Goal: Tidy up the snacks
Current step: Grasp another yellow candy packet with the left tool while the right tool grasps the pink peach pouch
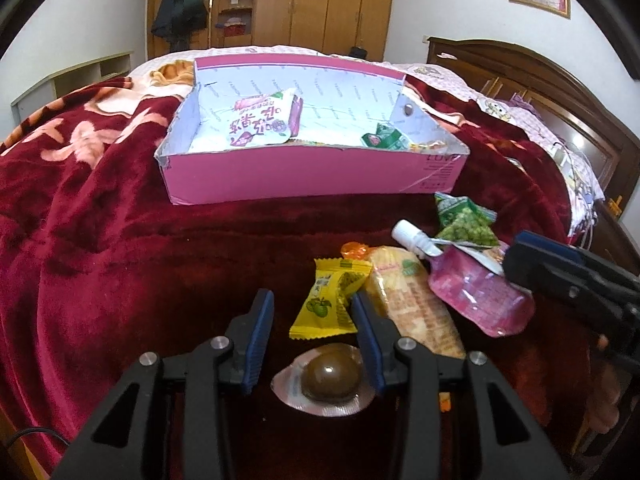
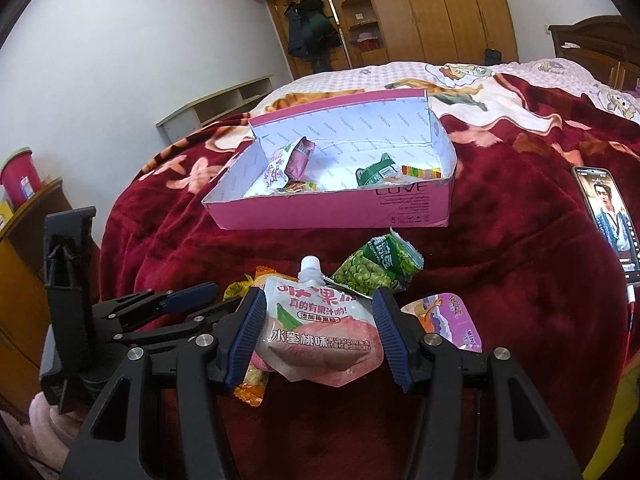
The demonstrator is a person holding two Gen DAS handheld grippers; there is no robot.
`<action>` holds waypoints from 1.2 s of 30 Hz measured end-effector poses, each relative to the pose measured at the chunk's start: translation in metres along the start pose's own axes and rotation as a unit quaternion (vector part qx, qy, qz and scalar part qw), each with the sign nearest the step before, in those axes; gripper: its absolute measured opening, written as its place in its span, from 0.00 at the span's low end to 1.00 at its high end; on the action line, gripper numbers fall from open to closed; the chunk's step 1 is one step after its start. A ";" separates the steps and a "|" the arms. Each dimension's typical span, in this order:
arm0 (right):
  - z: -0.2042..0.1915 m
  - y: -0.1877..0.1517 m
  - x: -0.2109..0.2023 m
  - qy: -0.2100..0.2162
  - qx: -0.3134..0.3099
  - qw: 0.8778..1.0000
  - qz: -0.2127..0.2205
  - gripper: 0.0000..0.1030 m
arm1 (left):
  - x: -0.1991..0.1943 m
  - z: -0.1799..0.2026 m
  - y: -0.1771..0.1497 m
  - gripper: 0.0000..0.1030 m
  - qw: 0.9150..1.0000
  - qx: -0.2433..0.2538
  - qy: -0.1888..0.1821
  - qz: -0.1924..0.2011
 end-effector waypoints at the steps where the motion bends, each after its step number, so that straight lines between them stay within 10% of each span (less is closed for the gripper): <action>1: 0.000 0.000 0.001 0.000 0.000 1.000 0.000 0.55 | 0.000 0.000 0.000 0.40 1.000 0.000 0.002 0.003; 36: -0.008 -0.017 0.011 -0.025 -0.013 0.999 -0.030 0.73 | -0.008 -0.023 0.011 0.28 0.999 -0.034 -0.002 0.040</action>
Point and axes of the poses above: each gripper's, at about its wrist camera, not at the fingertips, and x roughly the way its jaws point, z to its right, y to its top, the point moved 3 cm from there along x, roughly the way its jaws point, and after that the axes turned 8 degrees about z, right-handed, at the moved point
